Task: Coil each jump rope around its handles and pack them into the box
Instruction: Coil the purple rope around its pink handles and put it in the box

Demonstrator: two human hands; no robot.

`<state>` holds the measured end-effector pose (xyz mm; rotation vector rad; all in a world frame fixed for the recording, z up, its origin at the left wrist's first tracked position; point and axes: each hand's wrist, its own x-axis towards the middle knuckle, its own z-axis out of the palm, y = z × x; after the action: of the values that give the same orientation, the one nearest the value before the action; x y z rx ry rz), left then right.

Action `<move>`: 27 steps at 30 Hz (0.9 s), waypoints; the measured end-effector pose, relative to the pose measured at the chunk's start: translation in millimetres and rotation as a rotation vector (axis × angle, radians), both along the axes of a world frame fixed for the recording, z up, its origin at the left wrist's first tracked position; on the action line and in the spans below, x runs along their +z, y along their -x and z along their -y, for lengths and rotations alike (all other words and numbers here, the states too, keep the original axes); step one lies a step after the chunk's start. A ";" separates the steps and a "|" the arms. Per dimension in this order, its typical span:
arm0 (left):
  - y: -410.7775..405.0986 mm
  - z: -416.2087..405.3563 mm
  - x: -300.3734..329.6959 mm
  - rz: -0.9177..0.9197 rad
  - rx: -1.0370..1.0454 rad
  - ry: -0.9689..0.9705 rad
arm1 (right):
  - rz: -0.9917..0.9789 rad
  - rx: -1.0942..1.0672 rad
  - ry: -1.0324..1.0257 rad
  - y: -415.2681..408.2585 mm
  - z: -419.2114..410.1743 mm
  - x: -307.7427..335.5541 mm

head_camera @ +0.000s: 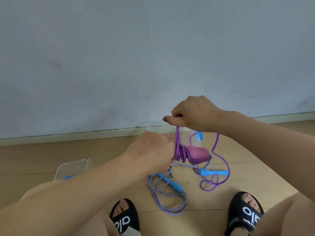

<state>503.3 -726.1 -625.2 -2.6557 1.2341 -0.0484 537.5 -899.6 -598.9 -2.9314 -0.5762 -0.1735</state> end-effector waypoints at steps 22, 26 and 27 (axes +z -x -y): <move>-75.8 -50.8 -3.5 -0.014 0.450 0.146 | -0.190 -0.059 -0.143 84.9 -49.3 -1.8; -55.0 -31.7 -8.8 -0.042 0.374 0.011 | -0.048 -0.049 -0.121 62.5 -27.0 20.4; -50.4 -27.1 -8.8 -0.073 0.378 0.011 | -0.043 -0.020 -0.133 61.9 -24.7 21.1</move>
<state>553.7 -699.1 -634.0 -2.8742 0.7312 0.1021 475.5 -874.9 -577.8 -2.8056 -0.5079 -0.1451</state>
